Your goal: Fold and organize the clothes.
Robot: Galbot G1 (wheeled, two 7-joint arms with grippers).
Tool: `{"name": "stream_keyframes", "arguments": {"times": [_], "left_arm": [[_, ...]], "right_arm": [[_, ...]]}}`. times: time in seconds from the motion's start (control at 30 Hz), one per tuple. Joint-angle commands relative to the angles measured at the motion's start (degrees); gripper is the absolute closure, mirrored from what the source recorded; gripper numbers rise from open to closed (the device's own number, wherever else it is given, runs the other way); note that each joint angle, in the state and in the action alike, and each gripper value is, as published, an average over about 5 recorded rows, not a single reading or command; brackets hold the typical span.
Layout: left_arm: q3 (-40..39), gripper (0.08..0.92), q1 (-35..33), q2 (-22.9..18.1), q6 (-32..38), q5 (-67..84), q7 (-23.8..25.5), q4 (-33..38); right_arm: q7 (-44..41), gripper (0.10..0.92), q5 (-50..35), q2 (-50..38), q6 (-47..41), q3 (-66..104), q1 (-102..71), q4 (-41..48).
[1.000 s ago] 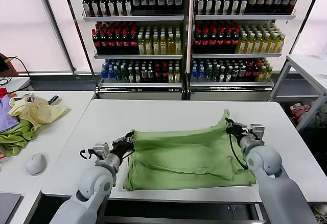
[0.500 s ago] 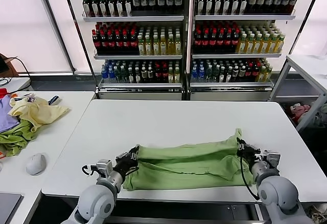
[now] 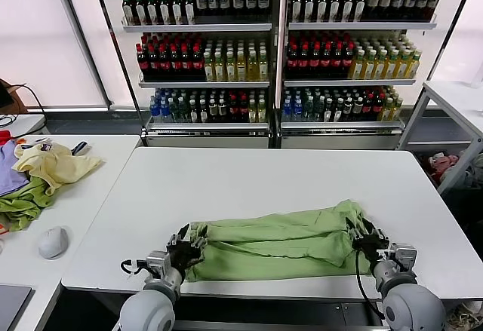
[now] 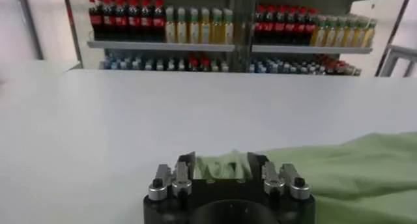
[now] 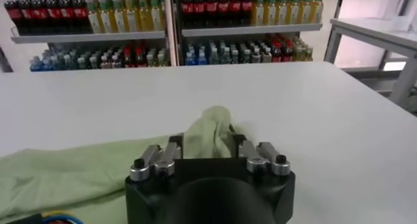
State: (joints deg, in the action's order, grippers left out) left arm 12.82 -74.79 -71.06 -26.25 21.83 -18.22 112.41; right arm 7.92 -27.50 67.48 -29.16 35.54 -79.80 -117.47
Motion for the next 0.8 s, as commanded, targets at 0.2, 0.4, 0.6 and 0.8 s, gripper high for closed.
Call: {"name": "stream_keyframes", "arguments": {"times": [0.2, 0.4, 0.6, 0.8], "left_arm": [[-0.65, 0.184, -5.01, -8.64, -1.56, -12.35, -4.72, -1.42], [-0.37, 0.193, -5.18, -9.14, -2.42, -11.33, -4.48, -2.54], [1.06, 0.331, -4.22, -6.82, -1.97, -7.44, -3.21, -2.68], [4.37, 0.438, -3.68, -2.6, -1.44, -2.77, -1.96, -1.49]], "right_arm": [[0.05, 0.22, 1.01, 0.22, 0.92, 0.88, -3.61, -3.11], [0.06, 0.203, 0.42, -0.3, 0.99, 1.05, -3.6, -3.6], [0.09, 0.203, -0.27, -0.51, 0.94, 1.14, -2.83, -3.86], [0.11, 0.203, -0.37, -0.19, 1.03, 1.13, -2.67, -4.13]]}}
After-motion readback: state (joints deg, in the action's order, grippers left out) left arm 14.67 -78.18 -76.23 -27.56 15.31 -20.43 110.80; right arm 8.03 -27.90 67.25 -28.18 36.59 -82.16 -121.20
